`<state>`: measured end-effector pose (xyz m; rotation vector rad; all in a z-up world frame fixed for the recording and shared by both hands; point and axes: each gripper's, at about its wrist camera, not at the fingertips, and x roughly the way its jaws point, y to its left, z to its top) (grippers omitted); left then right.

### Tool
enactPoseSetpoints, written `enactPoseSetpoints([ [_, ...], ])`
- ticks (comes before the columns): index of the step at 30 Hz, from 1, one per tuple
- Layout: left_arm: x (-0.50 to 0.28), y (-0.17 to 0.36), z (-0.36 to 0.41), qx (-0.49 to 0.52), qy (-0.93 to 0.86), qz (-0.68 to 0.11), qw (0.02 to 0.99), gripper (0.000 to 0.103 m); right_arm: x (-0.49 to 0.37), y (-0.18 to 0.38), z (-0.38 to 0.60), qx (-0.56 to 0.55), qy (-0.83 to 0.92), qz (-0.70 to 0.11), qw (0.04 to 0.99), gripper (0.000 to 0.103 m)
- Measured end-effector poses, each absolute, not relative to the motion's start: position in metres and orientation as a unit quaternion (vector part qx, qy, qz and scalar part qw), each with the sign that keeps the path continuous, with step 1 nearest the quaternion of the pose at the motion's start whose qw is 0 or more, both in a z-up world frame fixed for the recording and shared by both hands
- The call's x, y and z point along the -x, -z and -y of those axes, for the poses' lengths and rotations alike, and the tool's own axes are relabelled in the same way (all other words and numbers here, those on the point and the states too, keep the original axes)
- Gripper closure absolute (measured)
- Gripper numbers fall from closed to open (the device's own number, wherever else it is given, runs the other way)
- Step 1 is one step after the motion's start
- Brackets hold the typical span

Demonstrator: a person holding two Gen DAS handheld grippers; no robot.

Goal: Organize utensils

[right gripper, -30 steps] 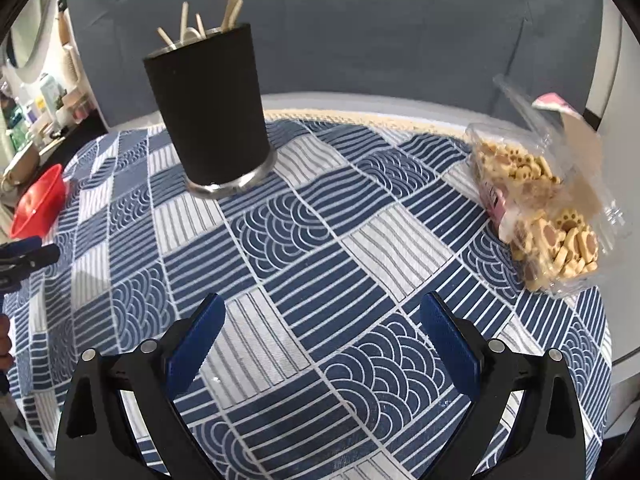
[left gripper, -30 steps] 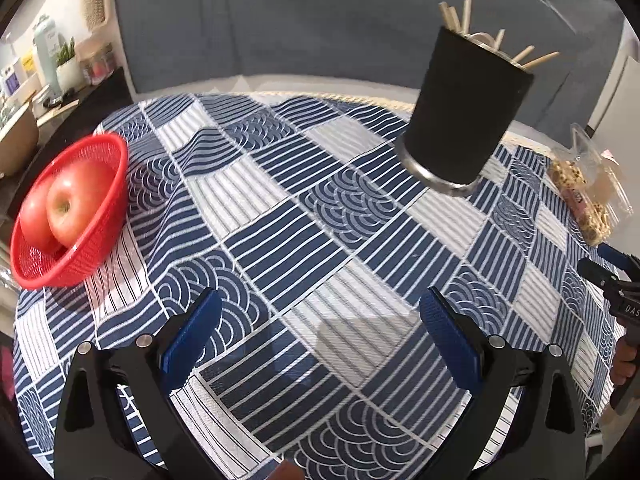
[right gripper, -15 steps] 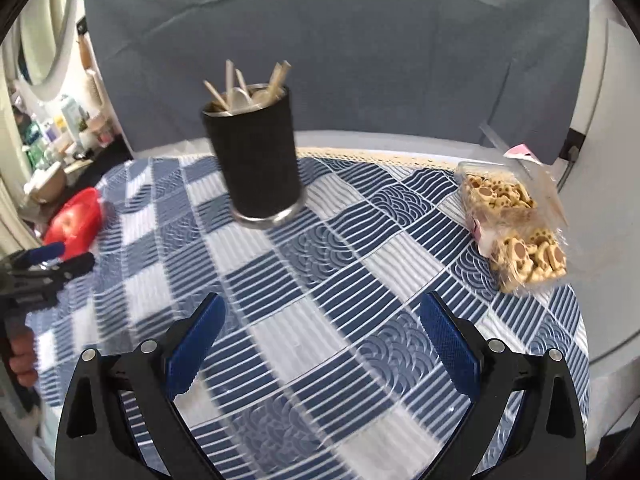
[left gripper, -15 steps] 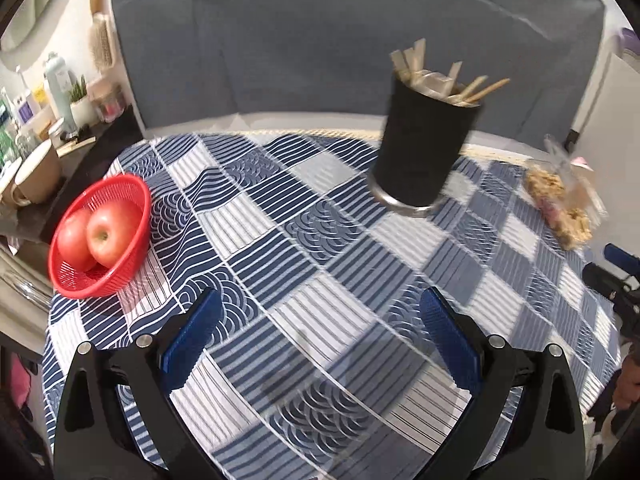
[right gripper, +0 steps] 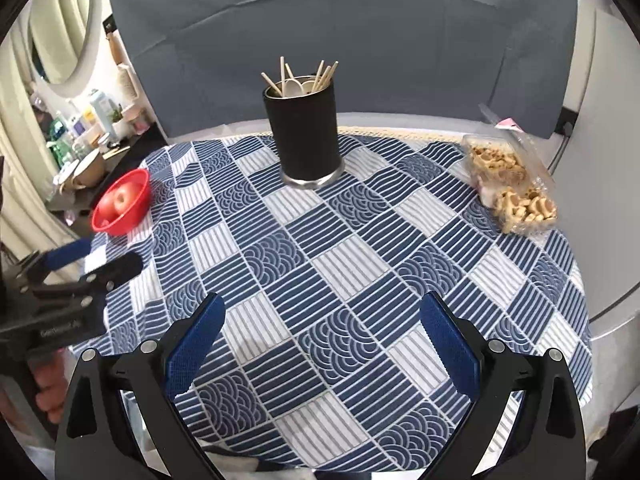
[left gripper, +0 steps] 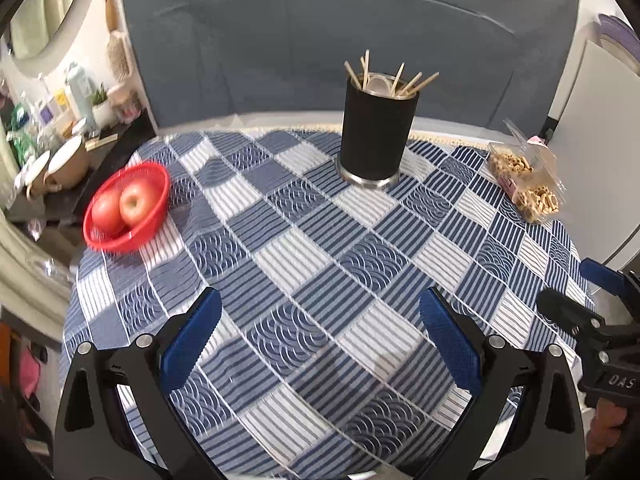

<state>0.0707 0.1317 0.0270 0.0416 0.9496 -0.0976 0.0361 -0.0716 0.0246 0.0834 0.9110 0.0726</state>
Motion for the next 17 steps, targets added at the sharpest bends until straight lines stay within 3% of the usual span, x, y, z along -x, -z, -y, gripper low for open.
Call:
enactPoseSetpoints([
  [17, -0.063, -0.038, -0.126, -0.032, 0.04, -0.435, 0.899, 0.006, -0.041, -0.034, 0.079, -0.047, -0.026, -0.427, 0.903, 0.009],
])
